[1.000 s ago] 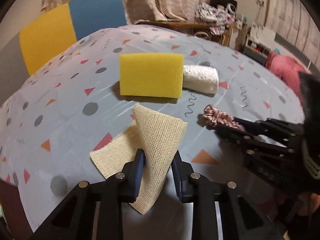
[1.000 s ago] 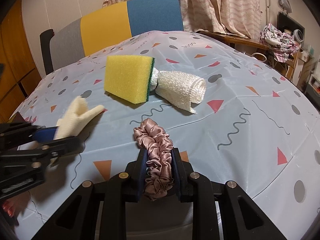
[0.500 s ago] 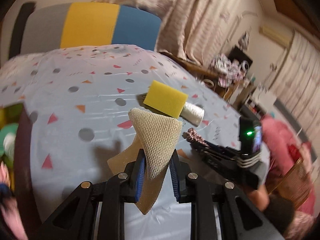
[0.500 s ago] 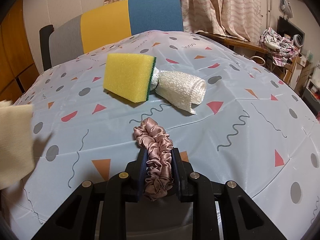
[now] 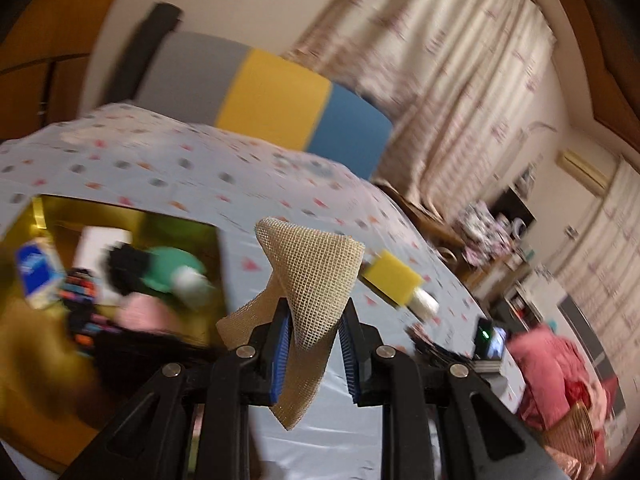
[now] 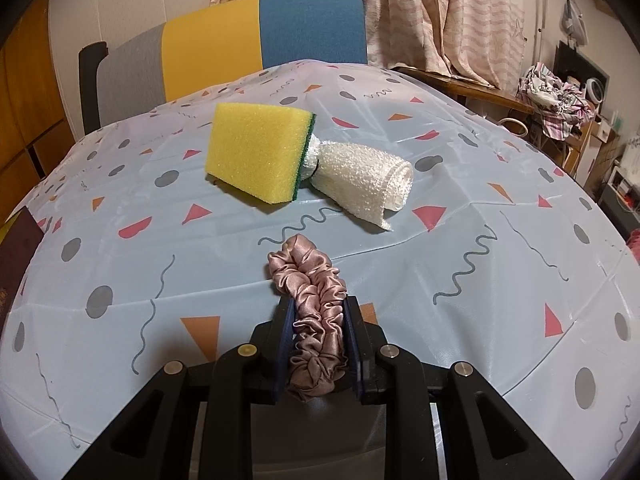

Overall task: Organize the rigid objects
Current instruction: 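Carry the beige cloth into the tray and release it with the left gripper, then carry the pink scrunchie into the tray and open the right gripper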

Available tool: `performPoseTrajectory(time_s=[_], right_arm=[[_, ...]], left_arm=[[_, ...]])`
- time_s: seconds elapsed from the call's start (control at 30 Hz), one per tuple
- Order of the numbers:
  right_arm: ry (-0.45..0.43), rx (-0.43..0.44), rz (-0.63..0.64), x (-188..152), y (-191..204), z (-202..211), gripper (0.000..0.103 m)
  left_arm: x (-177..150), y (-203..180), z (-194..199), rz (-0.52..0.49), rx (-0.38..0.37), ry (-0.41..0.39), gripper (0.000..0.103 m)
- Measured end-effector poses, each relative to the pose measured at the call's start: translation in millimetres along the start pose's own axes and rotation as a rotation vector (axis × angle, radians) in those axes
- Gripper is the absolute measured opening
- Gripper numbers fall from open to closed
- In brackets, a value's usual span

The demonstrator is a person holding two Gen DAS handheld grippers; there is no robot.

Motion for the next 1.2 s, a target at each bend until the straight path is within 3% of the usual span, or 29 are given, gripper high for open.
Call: performPoseTrajectory(time_s=[0.13,0.4,0.53,0.63,0.8,0.87,1.0,1.2], right_arm=[[-0.002,-0.02,0.021,0,4,1,0.024],[0.0,-0.054,0.057,0,9,1,0.024],[0.003,-0.074,0.074,0,11,1,0.024],[0.005,-0.087,0.086,0,13,0,0.024],[0.004,-0.102,0.098,-1,14,0,0.024],[0.002,-0.109,0.104,0,14,1,0.024],[-0.008,-0.117,0.113,0,17,4,0.024],[-0.031,-0.057,0.144,2,28,15,0.024]], left_arm=[[13,48,12,0.08,0.08,-0.027,0.023],[36,141,0,0.333,0.109,-0.019,0.024],[46,181,-7,0.402,0.171,-0.024,0.026],[47,197,-16,0.392,0.243,0.038,0.047],[44,203,1,0.315,0.389,0.023,0.064],[40,205,13,0.307,0.45,0.005,0.065],[33,204,38,0.298,0.485,-0.051,0.065],[16,184,55,0.265,0.416,-0.041,0.065]])
Point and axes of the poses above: each gripper's, at about its wrist camera, not at the fingertips, and z roughly against the way its jaws point, y to its left, x to its top, the point moved 6 cm from there along -z, roughly the way its jaws point, and after that the axes turned 3 degrees about x, right-handed, at the moved point
